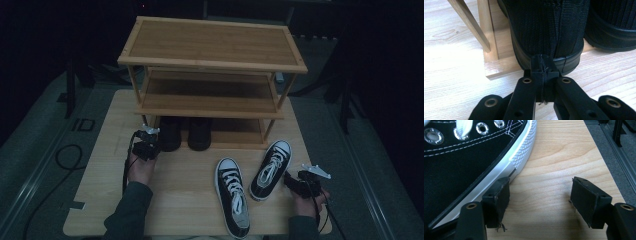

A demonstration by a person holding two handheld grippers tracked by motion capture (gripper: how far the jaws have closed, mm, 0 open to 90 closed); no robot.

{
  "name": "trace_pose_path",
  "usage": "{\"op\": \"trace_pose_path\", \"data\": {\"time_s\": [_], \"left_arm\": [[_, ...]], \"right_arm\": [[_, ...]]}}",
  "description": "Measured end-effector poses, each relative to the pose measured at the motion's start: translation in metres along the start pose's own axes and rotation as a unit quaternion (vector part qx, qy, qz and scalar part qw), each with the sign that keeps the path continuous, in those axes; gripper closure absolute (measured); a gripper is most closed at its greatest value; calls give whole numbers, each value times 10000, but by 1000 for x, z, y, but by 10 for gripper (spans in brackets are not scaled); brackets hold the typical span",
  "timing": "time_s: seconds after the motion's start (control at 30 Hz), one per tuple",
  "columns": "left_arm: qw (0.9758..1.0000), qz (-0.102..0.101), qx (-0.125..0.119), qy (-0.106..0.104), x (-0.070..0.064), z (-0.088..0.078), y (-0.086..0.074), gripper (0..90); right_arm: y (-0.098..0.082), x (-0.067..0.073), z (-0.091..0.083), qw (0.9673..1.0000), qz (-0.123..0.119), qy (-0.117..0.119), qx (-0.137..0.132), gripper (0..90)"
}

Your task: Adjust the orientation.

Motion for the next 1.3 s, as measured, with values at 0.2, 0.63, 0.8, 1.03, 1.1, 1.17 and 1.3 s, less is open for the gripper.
{"op": "trace_pose_path", "data": {"time_s": [0.2,0.63,0.8,1.03,1.1,1.17,1.3], "left_arm": [[10000,56,16,-51,-6,3,3,894],[9999,116,42,-81,-16,8,7,891],[9998,123,25,-158,-19,10,9,891],[9998,94,-22,-196,-18,8,8,866],[9998,95,-46,-195,-18,7,7,850],[9996,109,-108,-218,-17,2,3,834],[9993,140,-164,-308,-18,-3,-6,788]], "right_arm": [[0,0,0,10000,2,0,2,313],[0,0,0,10000,1,-2,1,313],[0,0,0,10000,5,-4,3,313],[0,0,0,10000,-6,9,1,313],[0,0,0,10000,-8,10,0,313],[0,0,0,10000,-5,8,0,314],[0,0,0,10000,1,-5,2,314]]}}
Point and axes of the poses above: each handheld gripper's, and its own axes: z roughly forward along the jaws, y roughly out of its top, x roughly to its left, the point moved 3 cm from there along z, roughly forward along the jaws, and after that the axes turned 4 degrees about -z, right-handed, at the moved point
